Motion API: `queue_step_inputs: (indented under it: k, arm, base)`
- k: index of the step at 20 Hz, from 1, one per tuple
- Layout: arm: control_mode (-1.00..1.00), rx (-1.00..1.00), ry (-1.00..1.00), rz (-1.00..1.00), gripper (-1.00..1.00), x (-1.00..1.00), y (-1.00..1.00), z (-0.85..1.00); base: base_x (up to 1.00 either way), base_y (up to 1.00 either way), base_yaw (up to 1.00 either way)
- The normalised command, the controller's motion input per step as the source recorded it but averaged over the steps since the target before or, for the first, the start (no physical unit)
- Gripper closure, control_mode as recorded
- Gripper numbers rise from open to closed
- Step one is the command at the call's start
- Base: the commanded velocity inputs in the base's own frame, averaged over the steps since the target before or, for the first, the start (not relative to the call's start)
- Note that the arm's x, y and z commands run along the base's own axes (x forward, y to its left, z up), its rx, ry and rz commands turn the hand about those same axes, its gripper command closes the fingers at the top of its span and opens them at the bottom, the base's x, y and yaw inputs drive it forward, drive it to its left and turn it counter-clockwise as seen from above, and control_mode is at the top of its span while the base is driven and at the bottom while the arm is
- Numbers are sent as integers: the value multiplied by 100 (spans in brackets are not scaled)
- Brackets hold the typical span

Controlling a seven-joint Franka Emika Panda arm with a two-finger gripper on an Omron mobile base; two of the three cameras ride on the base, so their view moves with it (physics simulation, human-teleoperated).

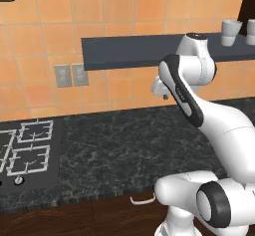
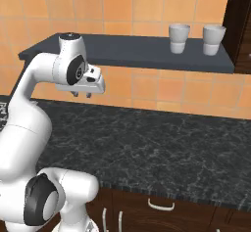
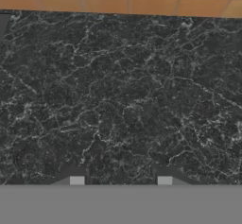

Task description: Navigate to the coffee machine.

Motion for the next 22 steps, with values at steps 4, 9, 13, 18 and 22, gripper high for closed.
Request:
queue_step_inputs:
  k: [4,9,13,18,22]
  arm:
    - [100,0,0,0,-100,0,0,0]
    - [100,0,0,0,-100,0,0,0]
    - [100,0,0,0,-100,0,0,0]
    - [100,0,0,0,-100,0,0,0]
    - [100,0,0,0,-100,0,0,0]
  base:
    - [-21,0,0]
    - [-54,-1,0]
    - [-25,-20,-14]
    - [-7,-44,-58]
    - [2,-46,-70]
